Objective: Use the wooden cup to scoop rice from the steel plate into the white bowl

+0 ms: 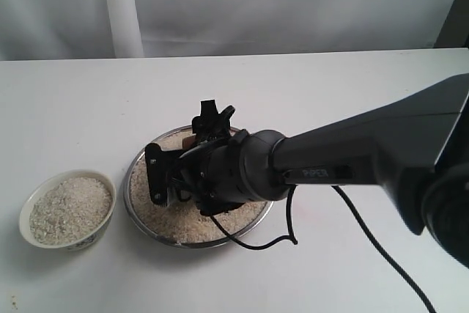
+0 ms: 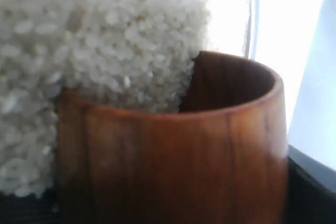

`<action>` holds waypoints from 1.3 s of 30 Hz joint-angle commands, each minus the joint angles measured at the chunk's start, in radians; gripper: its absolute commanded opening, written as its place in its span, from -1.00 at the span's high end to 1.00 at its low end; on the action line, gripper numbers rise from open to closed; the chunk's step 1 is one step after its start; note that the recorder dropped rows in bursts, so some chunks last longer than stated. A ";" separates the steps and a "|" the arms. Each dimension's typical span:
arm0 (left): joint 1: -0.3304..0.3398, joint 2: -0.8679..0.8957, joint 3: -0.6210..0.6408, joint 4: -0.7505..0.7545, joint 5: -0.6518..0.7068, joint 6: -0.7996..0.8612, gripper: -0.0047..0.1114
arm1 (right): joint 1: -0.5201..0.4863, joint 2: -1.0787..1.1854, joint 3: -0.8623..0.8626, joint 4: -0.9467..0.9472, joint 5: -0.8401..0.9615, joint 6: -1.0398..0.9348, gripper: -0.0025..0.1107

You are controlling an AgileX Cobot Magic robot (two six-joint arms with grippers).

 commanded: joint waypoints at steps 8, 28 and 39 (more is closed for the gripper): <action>-0.004 -0.003 -0.003 -0.005 -0.006 -0.003 0.92 | -0.031 -0.026 0.002 0.087 -0.114 0.081 0.96; -0.004 -0.003 -0.003 -0.005 -0.006 -0.003 0.92 | -0.093 -0.032 0.029 0.227 -0.373 0.132 0.96; -0.004 -0.003 -0.003 -0.005 -0.006 -0.006 0.92 | -0.150 -0.074 0.123 0.259 -0.546 0.132 0.96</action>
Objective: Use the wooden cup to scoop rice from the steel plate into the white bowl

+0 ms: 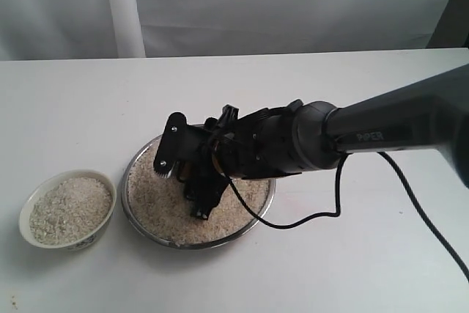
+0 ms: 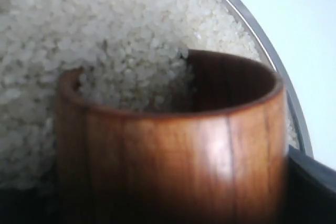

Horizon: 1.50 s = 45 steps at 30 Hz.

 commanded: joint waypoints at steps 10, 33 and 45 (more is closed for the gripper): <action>-0.004 -0.003 -0.003 -0.005 -0.006 -0.006 0.92 | -0.036 -0.038 0.021 0.068 -0.179 -0.005 0.96; -0.004 -0.003 -0.003 -0.005 -0.006 -0.005 0.92 | -0.098 -0.080 0.021 0.128 -0.379 -0.063 0.96; -0.004 -0.003 -0.003 -0.005 -0.006 -0.005 0.92 | -0.065 -0.150 0.021 0.128 -0.312 -0.066 0.96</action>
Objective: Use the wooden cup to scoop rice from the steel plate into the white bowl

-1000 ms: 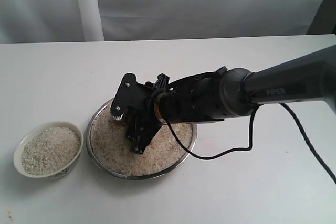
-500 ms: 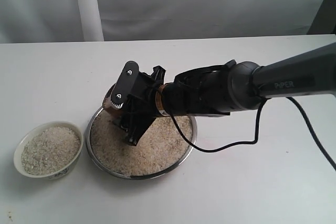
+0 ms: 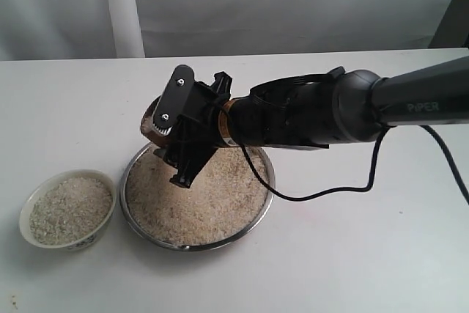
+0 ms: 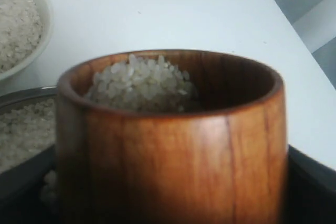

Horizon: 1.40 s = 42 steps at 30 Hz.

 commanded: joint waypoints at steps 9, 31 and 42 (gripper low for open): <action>-0.004 -0.003 -0.003 -0.005 -0.006 -0.005 0.92 | 0.123 -0.096 -0.078 0.010 0.185 -0.033 0.96; -0.004 -0.003 -0.003 -0.005 -0.006 -0.002 0.92 | 0.341 0.038 -0.304 -0.127 0.526 -0.178 0.96; -0.004 -0.003 -0.003 -0.005 -0.006 -0.005 0.92 | 0.384 0.161 -0.373 -0.234 0.637 -0.307 0.96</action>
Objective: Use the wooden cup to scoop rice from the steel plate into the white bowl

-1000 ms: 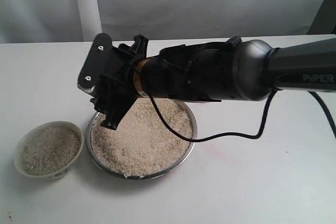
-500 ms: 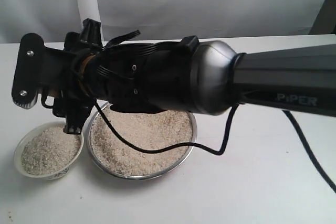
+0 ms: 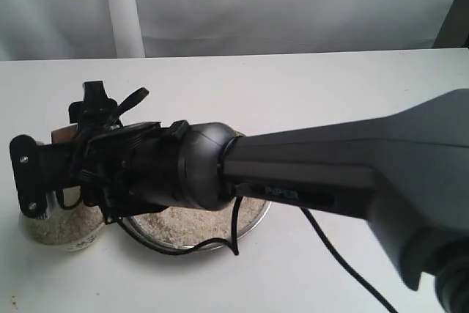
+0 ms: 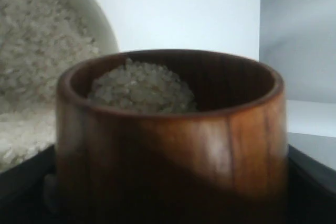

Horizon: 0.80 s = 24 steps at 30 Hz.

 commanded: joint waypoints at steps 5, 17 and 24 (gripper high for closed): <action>-0.004 -0.003 -0.003 -0.005 -0.006 -0.005 0.92 | 0.024 0.028 -0.016 -0.089 0.110 -0.107 0.96; -0.004 -0.003 -0.003 -0.005 -0.006 -0.003 0.92 | 0.064 0.091 -0.111 -0.175 0.183 -0.183 0.96; -0.004 -0.003 -0.003 -0.005 -0.006 -0.005 0.92 | 0.074 0.114 -0.121 -0.222 0.236 -0.241 0.96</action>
